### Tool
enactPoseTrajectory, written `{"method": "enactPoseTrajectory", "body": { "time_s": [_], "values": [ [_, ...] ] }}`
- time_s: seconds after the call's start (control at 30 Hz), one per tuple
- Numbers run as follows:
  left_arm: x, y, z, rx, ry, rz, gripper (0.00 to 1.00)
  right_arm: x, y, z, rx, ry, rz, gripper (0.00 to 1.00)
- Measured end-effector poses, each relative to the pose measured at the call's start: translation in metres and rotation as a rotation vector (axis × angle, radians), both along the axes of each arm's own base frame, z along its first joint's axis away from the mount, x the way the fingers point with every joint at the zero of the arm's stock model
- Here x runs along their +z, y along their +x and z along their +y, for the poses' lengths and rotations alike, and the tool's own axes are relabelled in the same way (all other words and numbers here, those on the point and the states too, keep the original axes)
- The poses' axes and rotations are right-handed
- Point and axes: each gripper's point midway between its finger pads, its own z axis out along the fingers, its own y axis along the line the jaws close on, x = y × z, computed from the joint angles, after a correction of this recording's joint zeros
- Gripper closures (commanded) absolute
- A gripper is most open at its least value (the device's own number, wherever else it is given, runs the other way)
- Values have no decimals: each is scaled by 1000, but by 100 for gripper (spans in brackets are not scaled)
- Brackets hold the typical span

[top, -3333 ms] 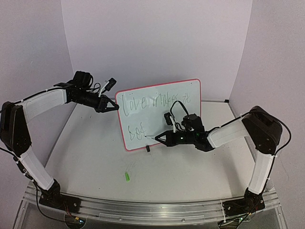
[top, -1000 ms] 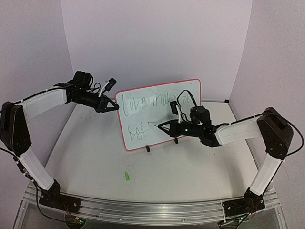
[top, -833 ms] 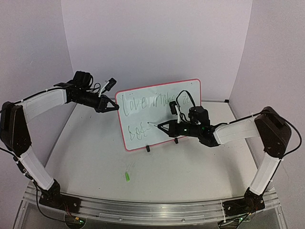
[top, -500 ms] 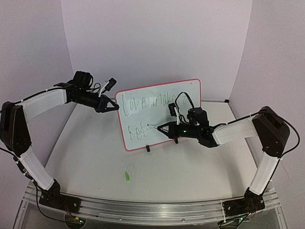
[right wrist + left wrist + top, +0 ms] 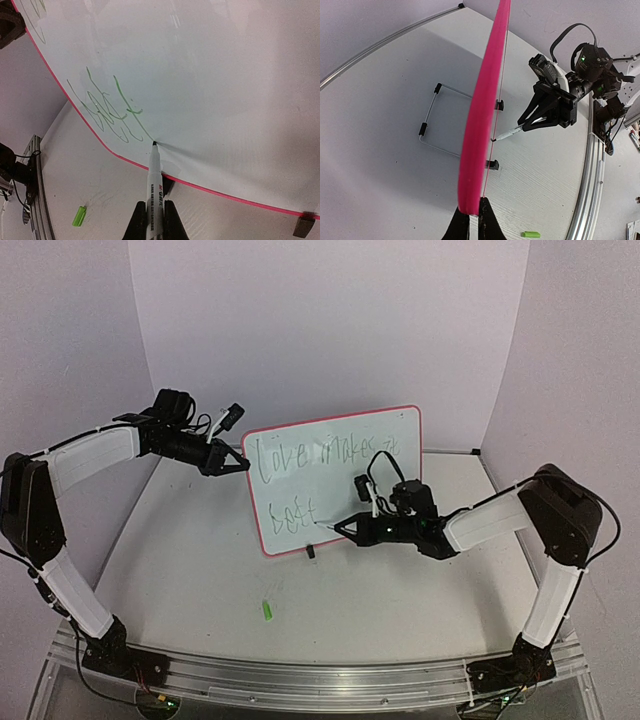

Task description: Write a sentence on the whiteboard

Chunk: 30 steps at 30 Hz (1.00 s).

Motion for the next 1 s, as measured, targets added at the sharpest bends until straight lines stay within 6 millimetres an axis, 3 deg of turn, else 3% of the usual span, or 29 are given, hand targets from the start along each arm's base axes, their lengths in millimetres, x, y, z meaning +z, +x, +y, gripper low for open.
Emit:
{"method": "enactPoseTrajectory", "body": {
  "time_s": [0.27, 0.63, 1.0],
  "values": [
    [0, 0, 0, 0, 0, 0, 100, 1, 0, -3, -18, -5, -6, 100],
    [0, 0, 0, 0, 0, 0, 100, 39, 1, -10, -48, 45, -84, 100],
    [0, 0, 0, 0, 0, 0, 100, 21, -1, -8, -31, 26, -46, 100]
  ]
}}
